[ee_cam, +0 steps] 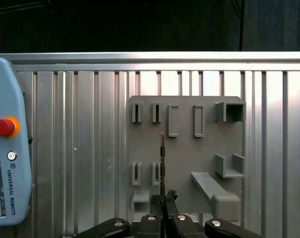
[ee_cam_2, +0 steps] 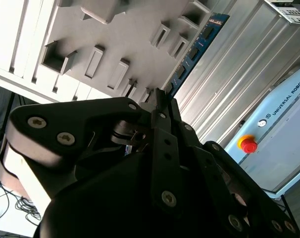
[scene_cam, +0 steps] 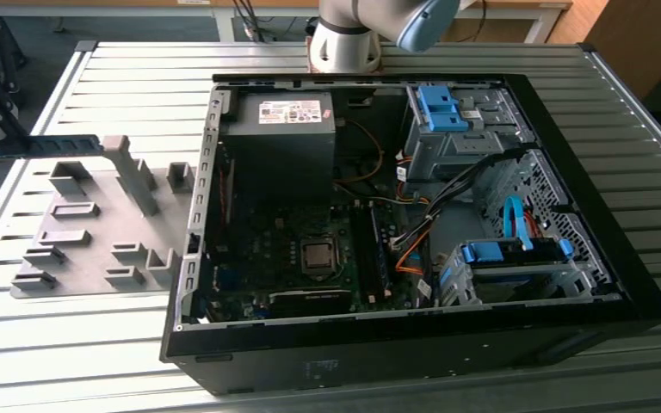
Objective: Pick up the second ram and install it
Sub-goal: 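Pick up the second ram and move it above second insertion slot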
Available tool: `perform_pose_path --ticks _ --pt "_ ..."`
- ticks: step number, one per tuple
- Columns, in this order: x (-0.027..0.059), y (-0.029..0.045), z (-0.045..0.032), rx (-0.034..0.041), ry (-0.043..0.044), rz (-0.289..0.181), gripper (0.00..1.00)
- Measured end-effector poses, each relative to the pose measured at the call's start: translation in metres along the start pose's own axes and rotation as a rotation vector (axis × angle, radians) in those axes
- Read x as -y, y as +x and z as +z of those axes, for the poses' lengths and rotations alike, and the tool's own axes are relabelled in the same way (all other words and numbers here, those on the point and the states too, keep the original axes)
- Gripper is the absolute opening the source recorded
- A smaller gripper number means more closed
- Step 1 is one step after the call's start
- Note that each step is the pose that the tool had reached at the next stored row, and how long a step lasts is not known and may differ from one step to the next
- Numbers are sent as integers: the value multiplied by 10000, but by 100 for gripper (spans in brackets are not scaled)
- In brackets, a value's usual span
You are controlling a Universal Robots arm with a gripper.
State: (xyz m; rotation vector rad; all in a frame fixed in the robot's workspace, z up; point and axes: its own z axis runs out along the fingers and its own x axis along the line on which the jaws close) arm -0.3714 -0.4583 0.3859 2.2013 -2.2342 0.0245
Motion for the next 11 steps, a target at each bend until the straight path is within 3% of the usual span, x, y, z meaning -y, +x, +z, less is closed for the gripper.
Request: perform_pose_path --ticks 11 --pt "95 -1 1 0 0 0 14"
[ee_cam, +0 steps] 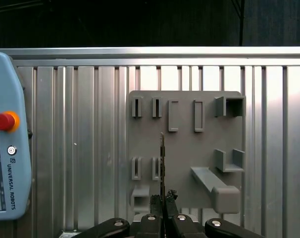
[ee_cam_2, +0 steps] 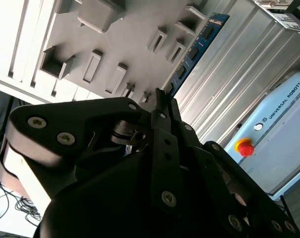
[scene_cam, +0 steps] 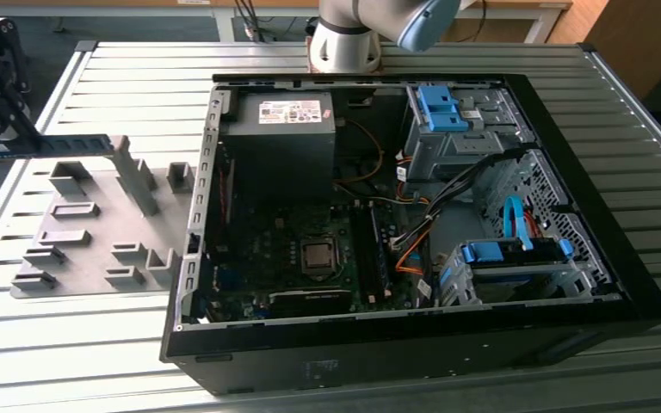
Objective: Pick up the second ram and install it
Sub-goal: 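Pick up the second ram and move it above second insertion slot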
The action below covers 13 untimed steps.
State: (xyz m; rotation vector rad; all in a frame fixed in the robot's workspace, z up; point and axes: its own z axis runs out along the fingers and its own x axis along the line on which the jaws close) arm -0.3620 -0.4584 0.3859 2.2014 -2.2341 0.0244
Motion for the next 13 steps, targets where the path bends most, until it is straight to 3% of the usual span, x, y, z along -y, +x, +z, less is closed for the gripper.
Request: perform_pose_path --ticks 13 --pt "110 -2 1 0 0 0 14"
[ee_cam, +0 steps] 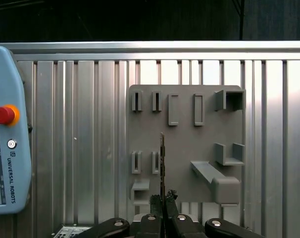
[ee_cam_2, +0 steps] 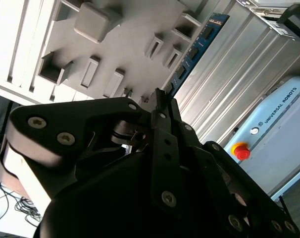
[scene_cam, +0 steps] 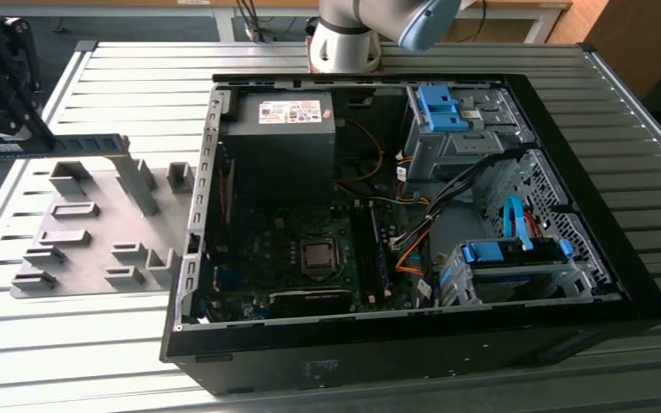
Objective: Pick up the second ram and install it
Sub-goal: 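Pick up the second ram and move it above second insertion slot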
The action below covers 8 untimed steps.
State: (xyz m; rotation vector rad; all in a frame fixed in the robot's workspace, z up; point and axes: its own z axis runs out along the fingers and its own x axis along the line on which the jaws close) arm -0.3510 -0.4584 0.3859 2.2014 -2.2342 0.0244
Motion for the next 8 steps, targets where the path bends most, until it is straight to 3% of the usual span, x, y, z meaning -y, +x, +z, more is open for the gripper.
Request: perform_pose_path --ticks 8 --pt "64 -1 1 0 0 0 14"
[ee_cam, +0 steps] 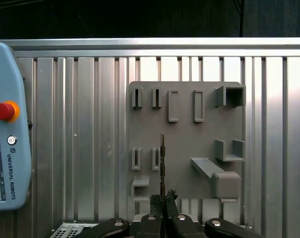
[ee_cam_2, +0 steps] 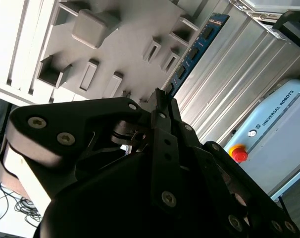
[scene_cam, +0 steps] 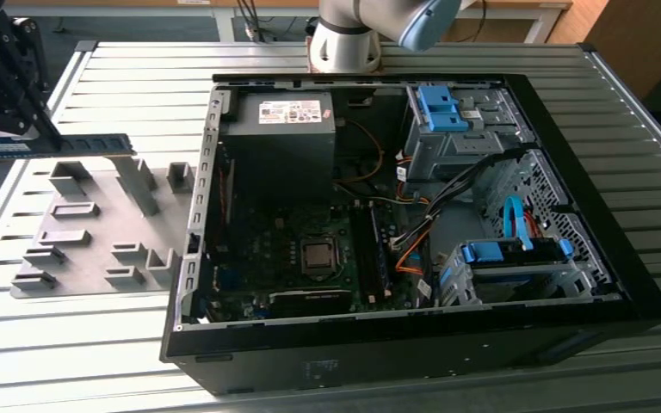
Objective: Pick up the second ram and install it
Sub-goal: 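Pick up the second ram and move it above second insertion slot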
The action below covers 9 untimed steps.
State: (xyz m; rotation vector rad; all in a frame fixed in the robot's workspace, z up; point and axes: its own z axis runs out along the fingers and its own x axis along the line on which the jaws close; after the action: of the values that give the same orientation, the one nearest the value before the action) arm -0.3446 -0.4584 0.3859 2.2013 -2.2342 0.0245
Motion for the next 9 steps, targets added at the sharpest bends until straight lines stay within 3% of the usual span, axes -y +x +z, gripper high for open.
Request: perform_pose_path --ticks 9 --pt "74 -1 0 0 0 -1 14"
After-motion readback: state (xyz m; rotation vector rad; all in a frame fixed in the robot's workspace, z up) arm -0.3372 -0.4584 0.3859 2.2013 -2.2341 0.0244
